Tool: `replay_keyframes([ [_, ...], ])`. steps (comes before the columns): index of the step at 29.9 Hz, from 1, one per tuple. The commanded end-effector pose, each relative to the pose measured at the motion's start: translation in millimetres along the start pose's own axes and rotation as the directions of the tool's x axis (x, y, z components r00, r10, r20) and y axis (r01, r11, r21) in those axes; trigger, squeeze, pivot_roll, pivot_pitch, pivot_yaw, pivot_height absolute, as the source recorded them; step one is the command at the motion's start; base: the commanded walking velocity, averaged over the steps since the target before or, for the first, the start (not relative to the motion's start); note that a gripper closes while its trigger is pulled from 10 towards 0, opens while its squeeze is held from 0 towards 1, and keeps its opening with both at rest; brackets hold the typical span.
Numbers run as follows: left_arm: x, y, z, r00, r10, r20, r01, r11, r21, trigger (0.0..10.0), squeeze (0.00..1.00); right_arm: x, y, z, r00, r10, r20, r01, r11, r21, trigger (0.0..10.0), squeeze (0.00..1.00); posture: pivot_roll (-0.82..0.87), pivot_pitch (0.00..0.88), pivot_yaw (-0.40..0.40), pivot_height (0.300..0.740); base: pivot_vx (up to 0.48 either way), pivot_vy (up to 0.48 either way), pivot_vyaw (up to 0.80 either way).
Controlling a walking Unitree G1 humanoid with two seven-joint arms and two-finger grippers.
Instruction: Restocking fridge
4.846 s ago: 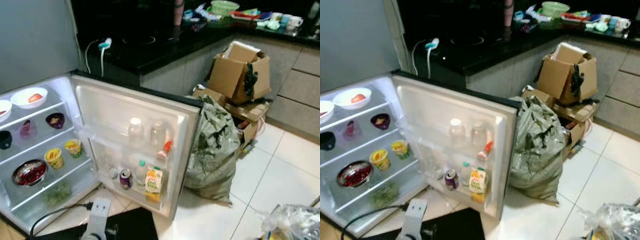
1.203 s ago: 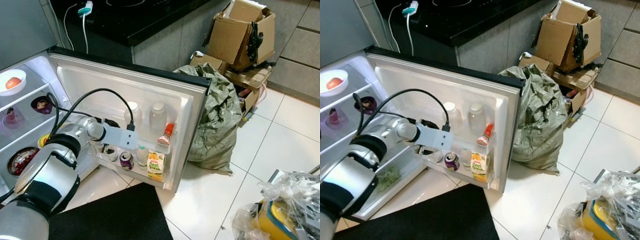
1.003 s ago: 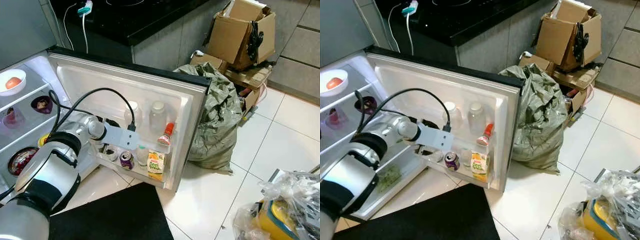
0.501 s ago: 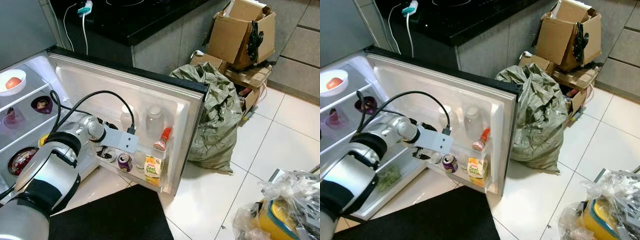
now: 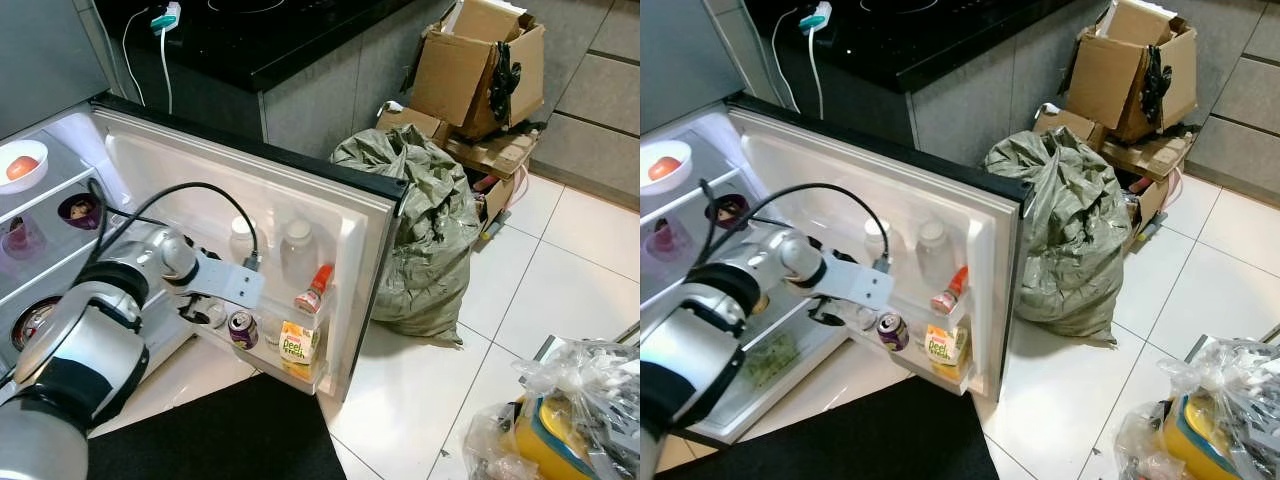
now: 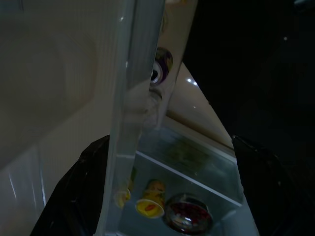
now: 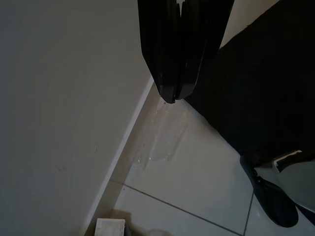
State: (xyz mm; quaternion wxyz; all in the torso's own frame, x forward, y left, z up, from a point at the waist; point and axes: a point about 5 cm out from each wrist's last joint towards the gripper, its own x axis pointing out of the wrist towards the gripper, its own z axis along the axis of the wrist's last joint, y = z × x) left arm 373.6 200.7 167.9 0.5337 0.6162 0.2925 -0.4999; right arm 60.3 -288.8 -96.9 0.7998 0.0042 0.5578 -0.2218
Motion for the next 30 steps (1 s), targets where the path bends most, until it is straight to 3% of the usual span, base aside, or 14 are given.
replay_keyframes([
  [1,-12.7,-5.3,-20,0.999,-0.015,-0.030,0.013,0.998,-0.063,10.0,0.00,-0.9,0.2,-8,1.000,0.000,-0.032,0.000,1.000,0.002,10.0,0.00,-0.18,0.129,0.026,0.740,0.000,0.000,0.00],
  [8,-39.9,1.1,-34,0.999,0.027,-0.028,-0.029,0.995,-0.093,10.0,0.00,0.4,0.6,0,1.000,0.004,-0.018,-0.004,1.000,-0.009,10.0,0.00,-0.17,0.122,0.015,0.740,0.000,0.000,0.00],
  [14,-62.5,8.6,-35,0.998,0.050,0.028,-0.047,0.993,-0.111,10.0,0.00,0.9,0.8,4,1.000,0.005,-0.011,-0.005,1.000,-0.013,10.0,0.00,-0.17,0.115,0.010,0.740,0.000,0.000,0.00],
  [17,-82.2,15.2,-33,0.993,0.068,0.092,-0.059,0.994,-0.094,10.0,0.00,1.0,0.7,5,1.000,0.005,-0.009,-0.005,1.000,-0.014,10.0,0.00,-0.16,0.110,0.007,0.740,0.000,0.000,0.00],
  [21,-94.1,19.2,-28,0.988,0.066,0.141,-0.057,0.996,-0.066,10.0,0.00,1.1,0.3,6,1.000,0.004,-0.008,-0.005,1.000,-0.013,10.0,0.00,-0.16,0.102,0.006,0.740,0.000,0.000,0.00],
  [22,-106.6,21.8,-22,0.977,0.035,0.209,-0.029,0.999,-0.035,10.0,0.00,1.3,0.3,7,1.000,0.004,-0.008,-0.004,1.000,-0.011,10.0,0.00,-0.16,0.099,0.007,0.740,0.000,0.000,0.00],
  [24,-116.8,23.4,-17,0.964,0.006,0.267,-0.005,1.000,-0.004,10.0,0.00,1.5,1.0,8,1.000,0.004,-0.006,-0.004,1.000,-0.009,10.0,0.00,-0.16,0.096,0.008,0.740,0.000,0.000,0.00],
  [27,-119.1,24.4,-15,0.960,0.010,0.281,-0.010,1.000,0.000,10.0,0.00,1.6,1.2,8,1.000,0.005,-0.005,-0.005,1.000,-0.008,10.0,0.00,-0.16,0.096,0.008,0.740,0.000,0.000,0.00],
  [30,-134.2,32.6,-1,0.916,0.080,0.394,-0.095,0.995,0.018,10.0,0.00,1.9,4.4,10,1.000,0.010,-0.002,-0.010,1.000,-0.004,10.0,0.00,-0.15,0.086,0.014,0.740,0.000,0.000,0.00],
])
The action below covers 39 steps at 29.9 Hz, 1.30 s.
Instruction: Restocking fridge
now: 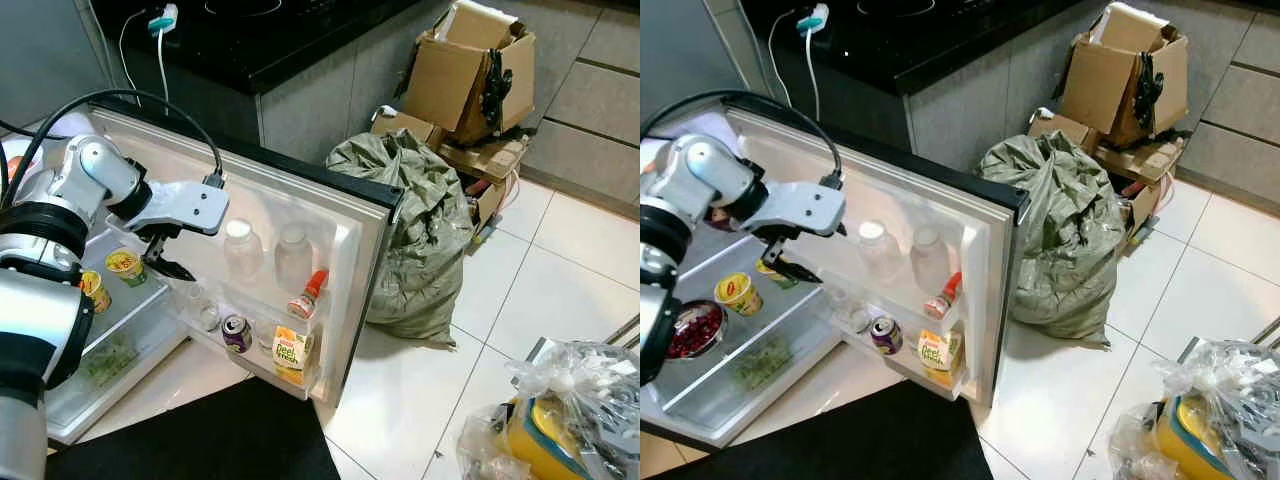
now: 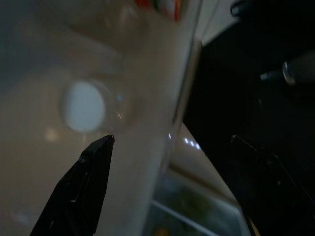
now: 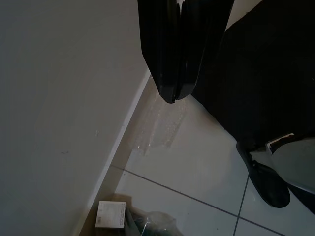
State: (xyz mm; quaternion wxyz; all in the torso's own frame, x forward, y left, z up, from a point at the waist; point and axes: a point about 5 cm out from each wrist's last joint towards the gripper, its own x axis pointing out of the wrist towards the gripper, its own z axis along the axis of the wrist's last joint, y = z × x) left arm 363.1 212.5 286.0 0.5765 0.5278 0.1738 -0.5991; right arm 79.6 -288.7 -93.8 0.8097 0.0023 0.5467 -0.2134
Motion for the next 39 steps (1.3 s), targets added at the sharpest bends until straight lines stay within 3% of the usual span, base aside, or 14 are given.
replay_keyframes([
  [1,-18.2,2.5,6,0.998,0.056,0.040,-0.057,0.998,0.016,10.0,0.00,-0.9,-1.8,-8,0.999,-0.006,-0.032,0.006,1.000,0.003,10.0,0.00,-0.15,0.086,0.014,0.740,0.000,0.000,0.00],
  [4,-23.0,6.6,19,0.987,0.092,0.131,-0.097,0.995,0.033,10.0,0.00,-0.7,0.0,-7,1.000,-0.003,-0.030,0.004,1.000,0.006,10.0,0.00,-0.15,0.083,0.016,0.740,0.000,0.000,0.00],
  [6,-31.6,14.0,43,0.940,0.139,0.311,-0.160,0.986,0.044,10.0,0.00,-0.5,2.0,-7,1.000,0.000,-0.029,0.001,1.000,0.013,10.0,0.00,-0.15,0.077,0.022,0.740,0.000,0.000,0.00],
  [8,-36.6,17.2,56,0.899,0.151,0.412,-0.186,0.981,0.045,10.0,0.00,-0.5,2.8,-7,1.000,0.001,-0.029,0.000,1.000,0.016,10.0,0.00,-0.15,0.077,0.022,0.740,0.000,0.000,0.00],
  [9,-36.6,17.2,56,0.899,0.151,0.412,-0.186,0.981,0.045,10.0,0.00,-0.5,2.8,-7,1.000,0.001,-0.029,0.000,1.000,0.016,10.0,0.00,-0.15,0.077,0.022,0.740,0.000,0.000,0.00],
  [13,-39.5,27.8,66,0.814,0.193,0.547,-0.219,0.976,-0.019,10.0,0.00,-0.6,4.2,-8,0.999,0.001,-0.032,0.000,1.000,0.027,10.0,0.00,-0.16,0.073,0.028,0.740,0.000,0.000,0.00],
  [19,-38.3,42.3,69,0.730,0.276,0.626,-0.286,0.954,-0.087,10.0,0.00,-1.0,5.1,-11,0.999,-0.001,-0.038,0.002,0.999,0.035,10.0,0.00,-0.17,0.069,0.035,0.740,0.000,0.000,0.00],
  [21,-31.3,50.6,69,0.717,0.383,0.583,-0.363,0.919,-0.157,10.0,0.00,-1.1,5.6,-12,0.999,0.000,-0.040,0.001,0.999,0.036,10.0,0.00,-0.17,0.067,0.036,0.740,0.000,0.000,0.00],
  [22,-22.3,57.8,70,0.699,0.475,0.535,-0.432,0.876,-0.213,10.0,0.00,-1.1,6.0,-12,0.999,0.001,-0.042,0.001,0.999,0.038,10.0,0.00,-0.17,0.066,0.037,0.740,0.000,0.000,0.00],
  [26,-15.7,61.0,71,0.695,0.518,0.498,-0.471,0.852,-0.228,10.0,0.00,-1.1,6.0,-12,0.999,0.000,-0.042,0.001,0.999,0.039,10.0,0.00,-0.17,0.066,0.037,0.740,0.000,0.000,0.00],
  [28,-4.3,69.0,70,0.674,0.627,0.391,-0.583,0.776,-0.238,10.0,0.00,-1.2,6.6,-13,0.999,0.001,-0.043,0.001,0.999,0.040,10.0,0.00,-0.17,0.064,0.039,0.740,0.000,0.000,0.00],
  [31,4.0,74.9,69,0.661,0.698,0.274,-0.684,0.711,-0.160,10.0,0.00,-1.2,6.2,-13,0.999,0.000,-0.041,0.002,0.999,0.043,10.0,0.00,-0.19,0.065,0.047,0.740,0.000,0.000,0.00],
  [37,22.9,80.1,69,0.647,0.757,0.087,-0.762,0.637,0.120,10.0,0.00,-2.1,4.9,-18,0.999,-0.004,-0.049,0.006,0.999,0.053,10.0,0.00,-0.19,0.070,0.054,0.740,0.000,0.000,0.00],
  [39,24.7,80.4,69,0.645,0.760,0.079,-0.763,0.632,0.139,10.0,0.00,-2.4,4.9,-19,0.999,-0.004,-0.052,0.007,0.999,0.054,10.0,0.00,-0.19,0.070,0.054,0.740,0.000,0.000,0.00],
])
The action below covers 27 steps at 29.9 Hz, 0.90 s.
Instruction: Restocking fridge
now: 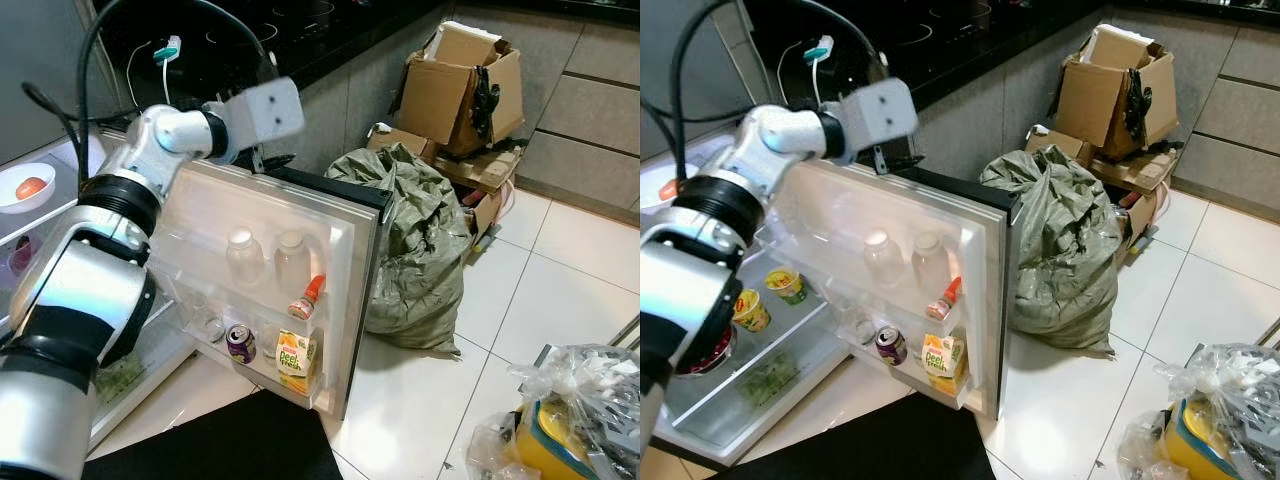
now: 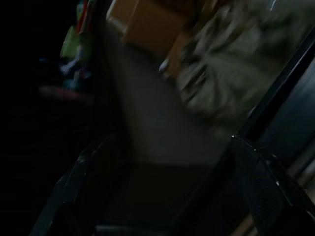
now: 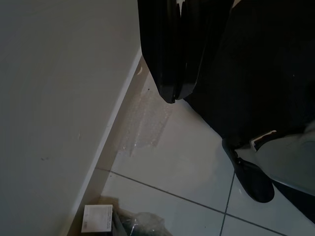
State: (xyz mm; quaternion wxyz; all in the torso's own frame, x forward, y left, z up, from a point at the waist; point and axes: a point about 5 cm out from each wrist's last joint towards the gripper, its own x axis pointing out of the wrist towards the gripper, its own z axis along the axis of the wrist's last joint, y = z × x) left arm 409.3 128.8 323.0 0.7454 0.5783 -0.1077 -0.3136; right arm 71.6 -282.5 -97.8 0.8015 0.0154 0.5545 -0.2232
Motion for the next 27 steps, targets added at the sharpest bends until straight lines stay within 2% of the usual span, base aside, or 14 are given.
replay_keyframes([
  [1,5.8,-1.4,7,1.000,0.005,0.003,-0.005,0.998,0.060,10.0,0.00,-1.3,0.7,-11,1.000,-0.001,-0.028,0.001,1.000,0.026,10.0,0.00,-0.19,0.070,0.054,0.740,0.000,0.000,0.00],
  [3,6.3,-1.8,7,1.000,0.010,0.001,-0.010,0.998,0.065,10.0,0.00,-1.3,0.7,-11,1.000,-0.001,-0.028,0.001,1.000,0.027,10.0,0.00,-0.19,0.070,0.054,0.740,0.000,0.000,0.00],
  [7,9.7,-5.9,7,1.000,0.021,-0.022,-0.018,0.990,0.139,10.0,0.00,-1.6,0.7,-13,0.999,-0.002,-0.032,0.003,1.000,0.031,10.0,0.00,-0.20,0.076,0.059,0.740,0.000,0.000,0.00],
  [10,9.5,-27.1,-1,0.989,-0.145,-0.040,0.150,0.972,0.180,10.0,0.00,-1.7,0.4,-14,0.999,-0.004,-0.035,0.006,0.999,0.039,10.0,0.00,-0.20,0.078,0.060,0.740,0.000,0.000,0.00],
  [11,6.5,-35.1,-7,0.972,-0.230,-0.048,0.234,0.958,0.166,10.0,0.00,-1.7,0.3,-14,0.999,-0.005,-0.034,0.007,0.999,0.041,10.0,0.00,-0.20,0.077,0.060,0.740,0.000,0.000,0.00],
  [16,0.3,-40.9,-14,0.943,-0.329,-0.059,0.334,0.934,0.125,10.0,0.00,-1.4,0.5,-12,1.000,-0.005,-0.030,0.006,0.999,0.043,10.0,0.00,-0.20,0.074,0.057,0.740,0.000,0.000,0.00],
  [18,-6.3,-44.3,-21,0.909,-0.409,-0.081,0.416,0.904,0.101,10.0,0.00,-1.1,1.6,-10,1.000,-0.002,-0.026,0.003,0.999,0.041,10.0,0.00,-0.19,0.073,0.054,0.740,0.000,0.000,0.00],
  [20,-6.8,-44.4,-21,0.906,-0.414,-0.082,0.421,0.902,0.096,10.0,0.00,-1.1,1.7,-10,1.000,-0.002,-0.026,0.003,0.999,0.041,10.0,0.00,-0.19,0.073,0.054,0.740,0.000,0.000,0.00],
  [22,-11.9,-45.3,-24,0.880,-0.467,-0.080,0.473,0.878,0.079,10.0,0.00,-0.9,2.0,-9,1.000,-0.001,-0.024,0.002,0.999,0.039,10.0,0.00,-0.19,0.072,0.051,0.740,0.000,0.000,0.00],
  [23,-11.9,-45.3,-24,0.880,-0.467,-0.080,0.473,0.878,0.079,10.0,0.00,-0.9,2.0,-9,1.000,-0.001,-0.024,0.002,0.999,0.039,10.0,0.00,-0.19,0.072,0.051,0.740,0.000,0.000,0.00],
  [25,-16.9,-46.4,-27,0.850,-0.520,-0.079,0.525,0.849,0.060,10.0,0.00,-0.8,2.0,-8,1.000,0.000,-0.023,0.001,0.999,0.038,10.0,0.00,-0.19,0.070,0.051,0.740,0.000,0.000,0.00],
  [26,-16.9,-46.4,-27,0.850,-0.520,-0.079,0.525,0.849,0.060,10.0,0.00,-0.8,2.0,-8,1.000,0.000,-0.023,0.001,0.999,0.038,10.0,0.00,-0.19,0.070,0.051,0.740,0.000,0.000,0.00],
  [27,-19.8,-46.7,-29,0.832,-0.550,-0.076,0.554,0.831,0.049,10.0,0.00,-0.8,2.2,-8,1.000,0.000,-0.023,0.001,0.999,0.038,10.0,0.00,-0.19,0.070,0.051,0.740,0.000,0.000,0.00],
])
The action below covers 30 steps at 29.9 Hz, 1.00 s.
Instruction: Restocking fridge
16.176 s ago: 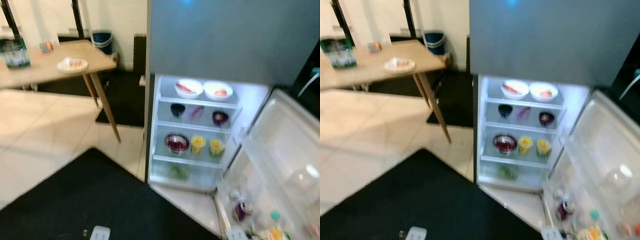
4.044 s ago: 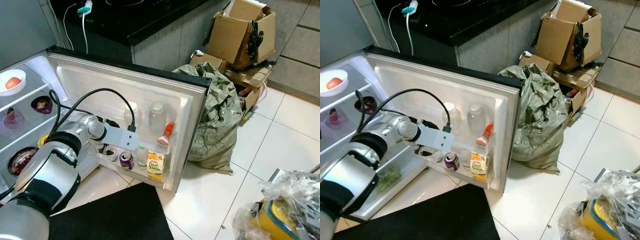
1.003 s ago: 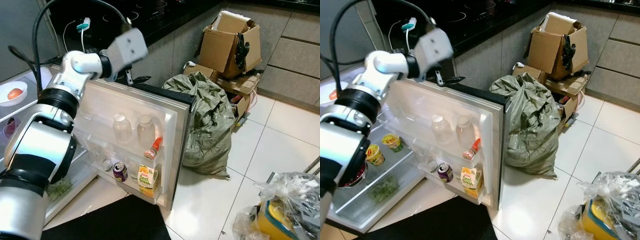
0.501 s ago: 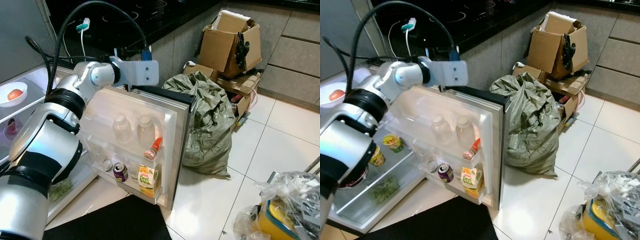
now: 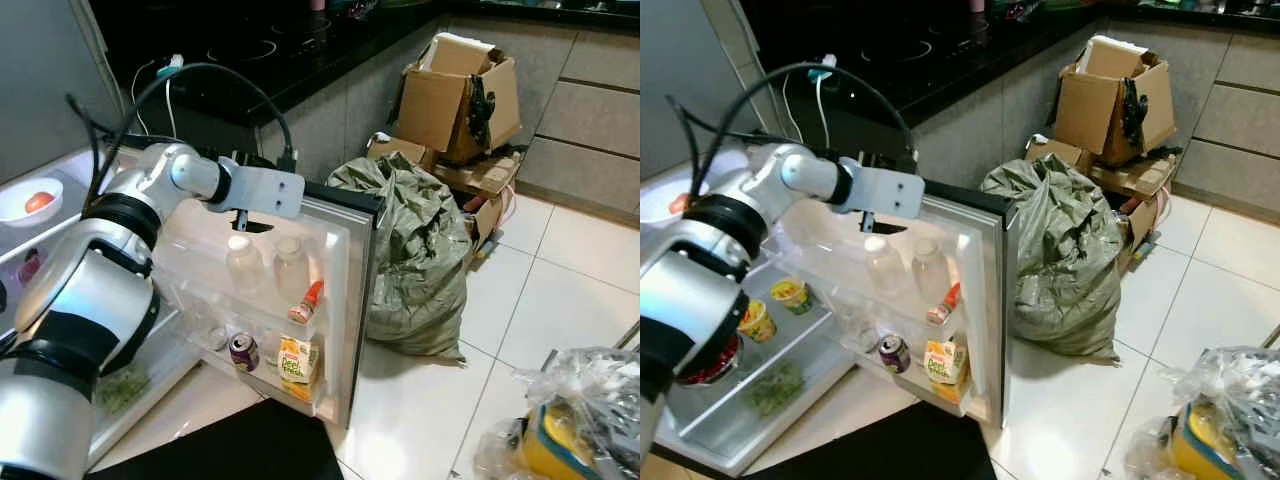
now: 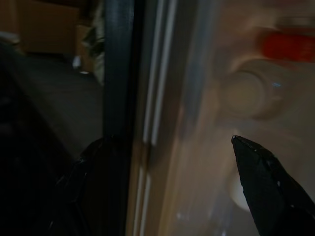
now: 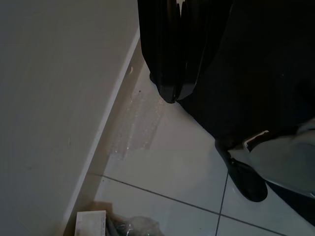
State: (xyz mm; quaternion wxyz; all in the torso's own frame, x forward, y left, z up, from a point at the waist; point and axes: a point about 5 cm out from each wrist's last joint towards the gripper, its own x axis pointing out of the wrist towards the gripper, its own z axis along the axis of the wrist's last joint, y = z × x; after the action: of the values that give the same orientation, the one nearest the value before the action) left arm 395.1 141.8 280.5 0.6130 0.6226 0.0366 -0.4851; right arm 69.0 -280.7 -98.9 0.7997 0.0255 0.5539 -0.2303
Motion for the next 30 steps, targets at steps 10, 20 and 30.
replay_keyframes([
  [10,-14.0,-4.6,-6,0.992,-0.122,0.046,0.124,0.990,-0.067,10.0,0.00,-0.3,1.2,-4,1.000,0.001,-0.018,0.000,1.000,0.010,10.0,0.00,-0.19,0.069,0.048,0.740,0.000,0.000,0.00],
  [20,-12.2,-1.5,-4,0.994,-0.097,0.049,0.100,0.993,-0.068,10.0,0.00,-0.5,0.1,-5,1.000,-0.002,-0.020,0.002,1.000,0.009,10.0,0.00,-0.19,0.071,0.048,0.740,0.000,0.000,0.00],
  [30,-18.1,14.4,15,0.967,-0.046,0.250,0.089,0.983,-0.163,10.0,0.00,-0.6,0.9,-6,1.000,-0.001,-0.021,0.002,1.000,0.015,10.0,0.00,-0.19,0.070,0.055,0.740,0.000,0.000,0.00],
])
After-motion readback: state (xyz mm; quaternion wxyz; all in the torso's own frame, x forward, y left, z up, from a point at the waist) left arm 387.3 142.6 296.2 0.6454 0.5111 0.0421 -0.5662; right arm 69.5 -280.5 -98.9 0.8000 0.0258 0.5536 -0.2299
